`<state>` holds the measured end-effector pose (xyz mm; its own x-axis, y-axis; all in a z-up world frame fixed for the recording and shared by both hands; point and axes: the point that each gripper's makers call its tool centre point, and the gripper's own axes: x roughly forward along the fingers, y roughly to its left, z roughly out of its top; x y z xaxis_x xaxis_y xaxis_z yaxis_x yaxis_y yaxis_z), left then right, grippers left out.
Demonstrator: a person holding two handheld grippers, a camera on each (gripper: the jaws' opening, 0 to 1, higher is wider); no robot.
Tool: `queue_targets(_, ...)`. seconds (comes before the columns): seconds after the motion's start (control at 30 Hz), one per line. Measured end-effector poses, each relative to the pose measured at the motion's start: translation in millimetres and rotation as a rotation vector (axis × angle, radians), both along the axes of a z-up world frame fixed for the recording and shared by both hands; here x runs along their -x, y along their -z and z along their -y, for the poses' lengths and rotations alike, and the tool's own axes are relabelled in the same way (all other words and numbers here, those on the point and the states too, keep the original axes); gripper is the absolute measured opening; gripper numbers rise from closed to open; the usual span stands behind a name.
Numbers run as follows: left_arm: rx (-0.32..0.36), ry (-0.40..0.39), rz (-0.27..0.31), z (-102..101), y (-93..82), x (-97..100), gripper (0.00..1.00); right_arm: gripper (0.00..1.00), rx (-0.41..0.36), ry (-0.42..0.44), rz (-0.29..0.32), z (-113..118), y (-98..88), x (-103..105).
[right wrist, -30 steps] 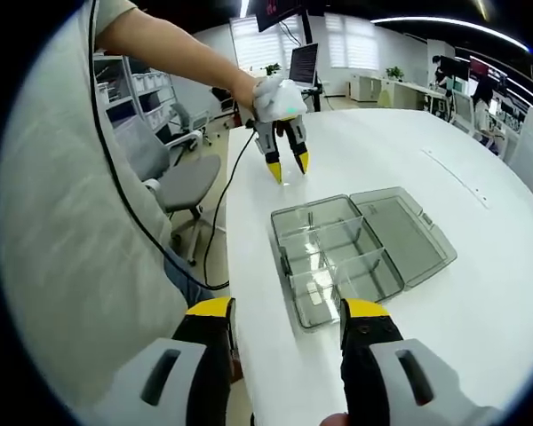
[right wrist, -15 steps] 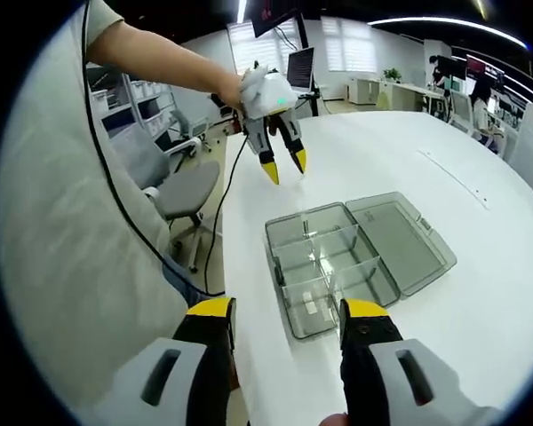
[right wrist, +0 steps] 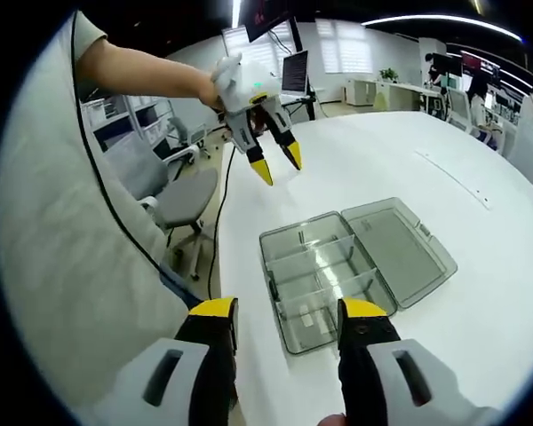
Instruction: Insert the divider into the dual guide fixture by aligning both edges with the guide slots and pushing it downward to the bottom, including one-sided entry, uneven engagement, binding, and posture correction.
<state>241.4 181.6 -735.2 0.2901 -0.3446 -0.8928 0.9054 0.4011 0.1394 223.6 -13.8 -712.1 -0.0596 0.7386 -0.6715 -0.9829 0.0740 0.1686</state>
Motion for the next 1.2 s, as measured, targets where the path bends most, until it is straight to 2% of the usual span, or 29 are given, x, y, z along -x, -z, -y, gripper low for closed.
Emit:
queue_targets(0.4, 0.060, 0.014, 0.058, 25.7, -28.0, 3.3, 0.27, 0.37, -0.033, 0.044, -0.056, -15.5, -3.7, -6.8)
queue_targets(0.63, 0.094, 0.032, 0.102, 48.8, -43.4, 7.1, 0.27, 0.35, -0.049, 0.071, -0.089, -22.5, -7.2, -10.1)
queue_targets(0.9, 0.133, 0.056, 0.138, 75.1, -51.9, 12.2, 0.27, 0.32, -0.062, 0.095, -0.121, -26.8, -11.3, -9.7)
queue_targets(1.2, 0.159, 0.073, 0.175, 97.3, -54.9, 12.8, 0.27, 0.30, -0.092, 0.146, -0.190, -35.0, -20.8, -8.8)
